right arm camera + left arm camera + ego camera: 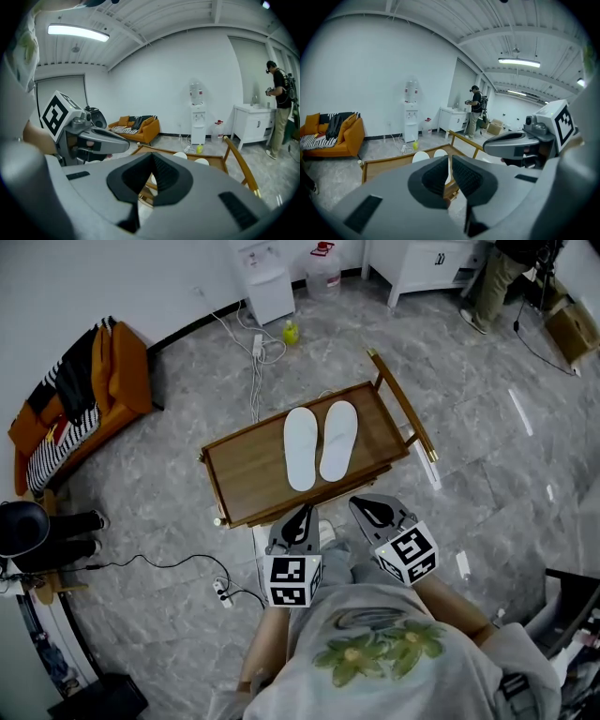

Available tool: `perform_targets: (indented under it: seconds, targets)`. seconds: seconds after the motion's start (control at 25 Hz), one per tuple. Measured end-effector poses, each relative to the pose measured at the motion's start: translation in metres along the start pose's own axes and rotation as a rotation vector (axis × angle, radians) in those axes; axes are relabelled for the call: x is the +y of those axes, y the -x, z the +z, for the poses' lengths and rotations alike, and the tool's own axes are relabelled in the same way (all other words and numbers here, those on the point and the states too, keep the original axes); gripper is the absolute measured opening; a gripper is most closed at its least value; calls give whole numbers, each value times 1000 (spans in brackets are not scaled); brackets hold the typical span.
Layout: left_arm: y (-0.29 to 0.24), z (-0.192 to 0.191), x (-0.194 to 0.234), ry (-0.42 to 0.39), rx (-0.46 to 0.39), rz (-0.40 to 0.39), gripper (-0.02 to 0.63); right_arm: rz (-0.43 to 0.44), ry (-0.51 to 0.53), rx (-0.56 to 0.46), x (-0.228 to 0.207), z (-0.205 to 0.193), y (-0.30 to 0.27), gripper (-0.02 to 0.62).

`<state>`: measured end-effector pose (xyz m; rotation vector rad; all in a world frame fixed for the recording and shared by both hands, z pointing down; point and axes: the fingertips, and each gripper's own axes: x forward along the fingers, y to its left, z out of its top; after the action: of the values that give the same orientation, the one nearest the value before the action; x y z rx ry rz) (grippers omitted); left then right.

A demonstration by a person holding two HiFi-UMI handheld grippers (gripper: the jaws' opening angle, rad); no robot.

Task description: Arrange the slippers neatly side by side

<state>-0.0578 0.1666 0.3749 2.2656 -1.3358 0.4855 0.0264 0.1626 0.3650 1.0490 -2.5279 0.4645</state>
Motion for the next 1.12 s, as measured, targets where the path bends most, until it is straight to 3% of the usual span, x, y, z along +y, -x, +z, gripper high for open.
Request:
perform_targets:
  seconds: [0.12,0.24,0.4,0.68,1.12]
  targets:
    - [-13,7,16,-6,6,1,51,-15,-3,3,-9,8,-12,5]
    - [-26,12,26,-27,12,19,181,-23,-14,10,-17,10,-20,5]
    - [-38,22,37,-63,2,83,224,-17,-22,34,-25,8,-26,5]
    - [-71,21,42,-106,50,142,261,-9,-40,52,-58,10,-40,5]
    - [-120,17,57,-90,134,214,265,97,-15,74,-90,21,-70,5]
